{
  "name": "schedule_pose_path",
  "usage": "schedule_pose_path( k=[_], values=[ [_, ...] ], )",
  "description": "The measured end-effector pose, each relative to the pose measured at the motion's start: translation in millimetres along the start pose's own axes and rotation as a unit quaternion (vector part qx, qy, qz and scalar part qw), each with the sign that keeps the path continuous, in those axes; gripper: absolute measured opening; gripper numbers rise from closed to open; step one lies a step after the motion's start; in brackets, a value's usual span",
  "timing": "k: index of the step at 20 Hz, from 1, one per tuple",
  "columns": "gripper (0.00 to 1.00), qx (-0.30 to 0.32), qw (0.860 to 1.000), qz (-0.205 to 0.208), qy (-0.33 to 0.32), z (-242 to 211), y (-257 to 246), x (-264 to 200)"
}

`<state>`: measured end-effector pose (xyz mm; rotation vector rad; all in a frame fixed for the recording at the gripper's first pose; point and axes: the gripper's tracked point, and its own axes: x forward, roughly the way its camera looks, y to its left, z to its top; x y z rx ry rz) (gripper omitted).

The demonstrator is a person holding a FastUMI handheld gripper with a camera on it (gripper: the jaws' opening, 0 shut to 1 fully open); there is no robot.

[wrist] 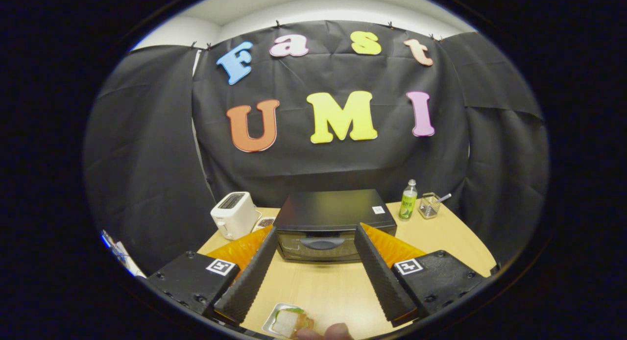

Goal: Open the toaster oven, put the food inside, and close the toaster oven door.

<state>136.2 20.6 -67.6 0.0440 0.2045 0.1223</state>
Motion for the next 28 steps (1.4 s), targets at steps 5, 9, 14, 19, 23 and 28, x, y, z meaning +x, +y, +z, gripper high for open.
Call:
schedule_pose_path(
  k=[5, 9, 14, 19, 23, 28],
  values=[
    [1.00, 0.005, 0.999, -0.002, 0.037, -34.4, -3.1, 83.8],
    [1.00, -0.017, 0.997, -0.027, 0.070, -71.2, -15.3, 148.0],
    [1.00, 0.004, 0.995, -0.033, 0.097, -95.8, -18.6, 187.7],
    [1.00, -0.009, 0.994, -0.036, 0.105, -100.6, -15.9, 191.1],
    [1.00, -0.014, 0.992, -0.038, 0.119, -105.9, -17.2, 188.4],
    [1.00, 0.010, 0.980, -0.041, 0.196, -155.9, -14.5, 137.0]
  ],
)
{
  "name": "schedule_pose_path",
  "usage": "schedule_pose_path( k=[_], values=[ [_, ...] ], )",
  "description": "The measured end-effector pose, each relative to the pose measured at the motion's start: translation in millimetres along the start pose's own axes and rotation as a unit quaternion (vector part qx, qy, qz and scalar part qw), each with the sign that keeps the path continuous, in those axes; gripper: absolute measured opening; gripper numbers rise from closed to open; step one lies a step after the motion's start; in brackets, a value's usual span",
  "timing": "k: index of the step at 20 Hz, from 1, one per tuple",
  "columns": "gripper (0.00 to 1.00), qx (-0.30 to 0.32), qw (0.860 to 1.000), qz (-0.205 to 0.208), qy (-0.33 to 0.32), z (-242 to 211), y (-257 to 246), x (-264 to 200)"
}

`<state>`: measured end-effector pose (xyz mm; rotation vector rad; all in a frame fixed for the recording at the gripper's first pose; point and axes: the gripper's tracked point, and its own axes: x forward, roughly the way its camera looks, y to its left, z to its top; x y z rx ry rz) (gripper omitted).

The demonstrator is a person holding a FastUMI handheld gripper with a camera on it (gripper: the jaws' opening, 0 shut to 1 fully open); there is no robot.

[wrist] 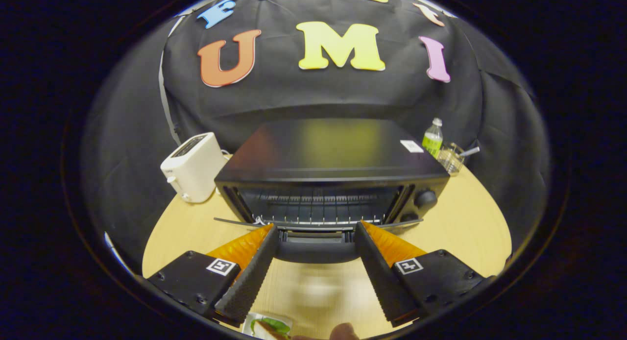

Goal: Open the toaster oven, put the food inside, and close the toaster oven door.

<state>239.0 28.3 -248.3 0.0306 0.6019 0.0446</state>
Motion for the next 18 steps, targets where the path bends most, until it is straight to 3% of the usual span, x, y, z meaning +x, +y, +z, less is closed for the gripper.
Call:
schedule_pose_path(
  k=[7, 13, 18],
  values=[
    [1.00, 0.034, 0.993, 0.009, 0.115, -75.8, -6.3, -3.3],
    [1.00, 0.047, 0.992, 0.028, 0.111, -65.8, -7.8, -24.9],
    [1.00, 0.038, 0.989, 0.077, 0.119, -58.4, 2.5, -89.8]
  ],
)
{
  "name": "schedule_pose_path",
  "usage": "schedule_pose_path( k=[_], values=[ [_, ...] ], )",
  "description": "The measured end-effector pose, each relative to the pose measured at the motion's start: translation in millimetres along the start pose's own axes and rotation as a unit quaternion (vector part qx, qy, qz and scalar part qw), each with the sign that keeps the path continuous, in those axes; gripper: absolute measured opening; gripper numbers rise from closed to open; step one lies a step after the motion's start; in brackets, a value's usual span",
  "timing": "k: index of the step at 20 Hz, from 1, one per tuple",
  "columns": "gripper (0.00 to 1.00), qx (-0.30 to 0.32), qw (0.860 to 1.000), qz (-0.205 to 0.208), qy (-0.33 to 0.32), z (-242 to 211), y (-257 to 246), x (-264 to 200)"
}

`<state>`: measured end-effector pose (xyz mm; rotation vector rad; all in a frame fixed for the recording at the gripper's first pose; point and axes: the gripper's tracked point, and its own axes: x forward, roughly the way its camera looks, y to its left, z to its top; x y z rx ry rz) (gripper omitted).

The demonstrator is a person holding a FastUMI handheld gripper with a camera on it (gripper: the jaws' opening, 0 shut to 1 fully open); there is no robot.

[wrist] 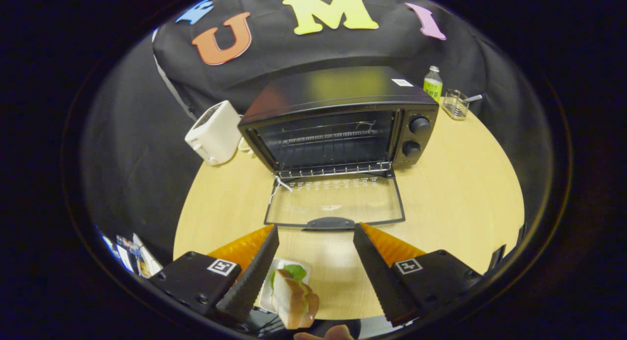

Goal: Open the toaster oven, put the food inside, and close the toaster oven door.

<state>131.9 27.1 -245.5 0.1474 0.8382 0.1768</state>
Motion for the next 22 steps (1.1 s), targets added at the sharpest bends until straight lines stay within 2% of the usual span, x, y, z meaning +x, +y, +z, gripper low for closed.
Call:
schedule_pose_path(
  k=[3, 6, 12, 18, 21, 22],
  values=[
    [1.00, -0.006, 1.000, 0.018, 0.017, -28.8, 8.7, -31.0],
    [1.00, 0.003, 0.998, 0.039, 0.055, -70.0, 18.1, -42.1],
    [1.00, 0.073, 0.987, 0.052, 0.135, -126.5, 12.8, -26.0],
    [0.97, 0.100, 0.975, 0.077, 0.182, -142.3, 18.0, 3.0],
    [0.83, 0.112, 0.970, 0.091, 0.195, -143.1, 26.4, 7.5],
    [0.74, 0.109, 0.970, 0.094, 0.198, -142.8, 28.4, 7.8]
  ],
)
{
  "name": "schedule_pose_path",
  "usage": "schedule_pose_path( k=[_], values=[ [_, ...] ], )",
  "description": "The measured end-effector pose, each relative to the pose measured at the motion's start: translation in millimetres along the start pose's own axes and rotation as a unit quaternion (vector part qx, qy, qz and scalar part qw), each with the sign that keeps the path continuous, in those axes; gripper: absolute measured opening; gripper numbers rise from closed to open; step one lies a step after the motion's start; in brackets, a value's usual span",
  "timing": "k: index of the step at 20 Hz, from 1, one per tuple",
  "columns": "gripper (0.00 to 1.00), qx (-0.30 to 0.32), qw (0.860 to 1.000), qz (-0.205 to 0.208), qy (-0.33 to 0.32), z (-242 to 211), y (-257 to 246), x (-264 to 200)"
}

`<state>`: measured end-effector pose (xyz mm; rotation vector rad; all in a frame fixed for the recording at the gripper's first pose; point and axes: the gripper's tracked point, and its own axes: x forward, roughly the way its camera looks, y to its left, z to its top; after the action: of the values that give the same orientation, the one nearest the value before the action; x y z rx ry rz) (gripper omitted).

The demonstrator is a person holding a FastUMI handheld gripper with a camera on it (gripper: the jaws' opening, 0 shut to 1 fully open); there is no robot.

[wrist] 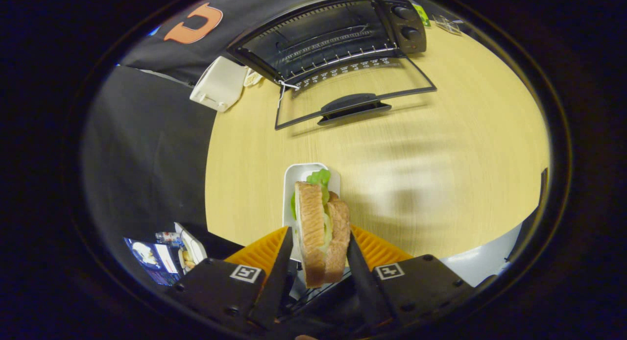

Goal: Open the toaster oven, put the food inside, and close the toaster oven door.

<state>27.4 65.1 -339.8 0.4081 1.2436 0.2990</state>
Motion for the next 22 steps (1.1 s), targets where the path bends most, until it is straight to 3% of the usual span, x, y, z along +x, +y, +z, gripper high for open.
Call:
schedule_pose_path(
  k=[4, 15, 22],
  values=[
    [0.41, 0.010, 1.000, 0.003, 0.005, 2.5, 4.8, -1.8],
    [0.31, -0.003, 0.998, 0.039, -0.039, 23.5, 30.0, -51.2],
    [0.30, 0.042, 0.983, 0.116, -0.136, 82.1, 53.2, -87.4]
  ],
)
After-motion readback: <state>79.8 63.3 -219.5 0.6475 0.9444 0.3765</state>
